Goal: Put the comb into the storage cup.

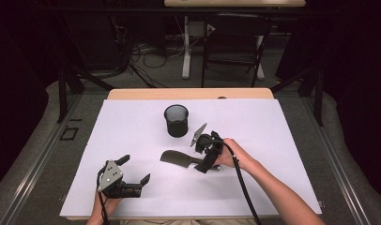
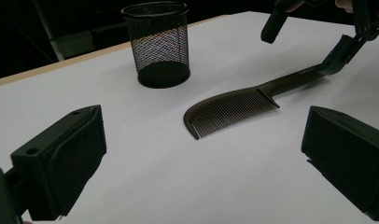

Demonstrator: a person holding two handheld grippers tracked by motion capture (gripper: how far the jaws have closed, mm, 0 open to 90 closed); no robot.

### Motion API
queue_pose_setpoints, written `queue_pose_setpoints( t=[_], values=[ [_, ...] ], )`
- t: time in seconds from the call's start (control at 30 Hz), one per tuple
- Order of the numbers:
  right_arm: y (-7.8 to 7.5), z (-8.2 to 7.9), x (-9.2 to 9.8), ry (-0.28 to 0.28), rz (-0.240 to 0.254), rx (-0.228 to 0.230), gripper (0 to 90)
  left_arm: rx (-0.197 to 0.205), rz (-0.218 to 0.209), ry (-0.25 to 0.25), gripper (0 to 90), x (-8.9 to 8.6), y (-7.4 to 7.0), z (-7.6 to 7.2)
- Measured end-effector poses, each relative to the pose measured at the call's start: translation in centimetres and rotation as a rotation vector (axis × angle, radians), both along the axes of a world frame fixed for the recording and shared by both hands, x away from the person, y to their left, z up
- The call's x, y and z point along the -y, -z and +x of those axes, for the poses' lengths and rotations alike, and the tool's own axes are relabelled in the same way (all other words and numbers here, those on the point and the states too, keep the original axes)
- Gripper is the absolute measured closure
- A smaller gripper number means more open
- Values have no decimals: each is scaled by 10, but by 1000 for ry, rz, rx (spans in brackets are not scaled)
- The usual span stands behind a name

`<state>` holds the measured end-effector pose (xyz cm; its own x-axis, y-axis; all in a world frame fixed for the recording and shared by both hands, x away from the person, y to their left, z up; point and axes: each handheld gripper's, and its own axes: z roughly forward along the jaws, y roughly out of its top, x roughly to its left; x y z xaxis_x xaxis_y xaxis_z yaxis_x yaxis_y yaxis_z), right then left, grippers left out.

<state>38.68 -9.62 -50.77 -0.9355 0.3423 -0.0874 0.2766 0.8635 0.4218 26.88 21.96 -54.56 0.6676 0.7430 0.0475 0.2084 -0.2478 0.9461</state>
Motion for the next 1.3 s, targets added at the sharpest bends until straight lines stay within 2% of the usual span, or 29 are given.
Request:
queue_pose_setpoints(
  t=[0.2, 0.33, 0.5, 0.73, 1.0, 1.3],
  values=[
    [2, -1, -8, -34, -46, 19, 228, -1, -2, -2, 0, 0, 0, 0],
    [3, -1, -12, -40, -68, 12, 369, -1, 1, -2, 0, 0, 0, 0],
    [4, 2, -17, -55, -111, 0, 505, -1, 1, -4, 0, 0, 0, 0],
    [8, 6, -25, -65, -159, -26, 591, -1, 5, 1, 0, 0, 0, 1],
    [15, 10, -31, -71, -178, -45, 650, -1, 4, -3, 0, 0, 0, 0],
    [21, 14, -36, -43, -196, -77, 706, -3, -2, -2, 0, -1, 1, 1]
  ],
)
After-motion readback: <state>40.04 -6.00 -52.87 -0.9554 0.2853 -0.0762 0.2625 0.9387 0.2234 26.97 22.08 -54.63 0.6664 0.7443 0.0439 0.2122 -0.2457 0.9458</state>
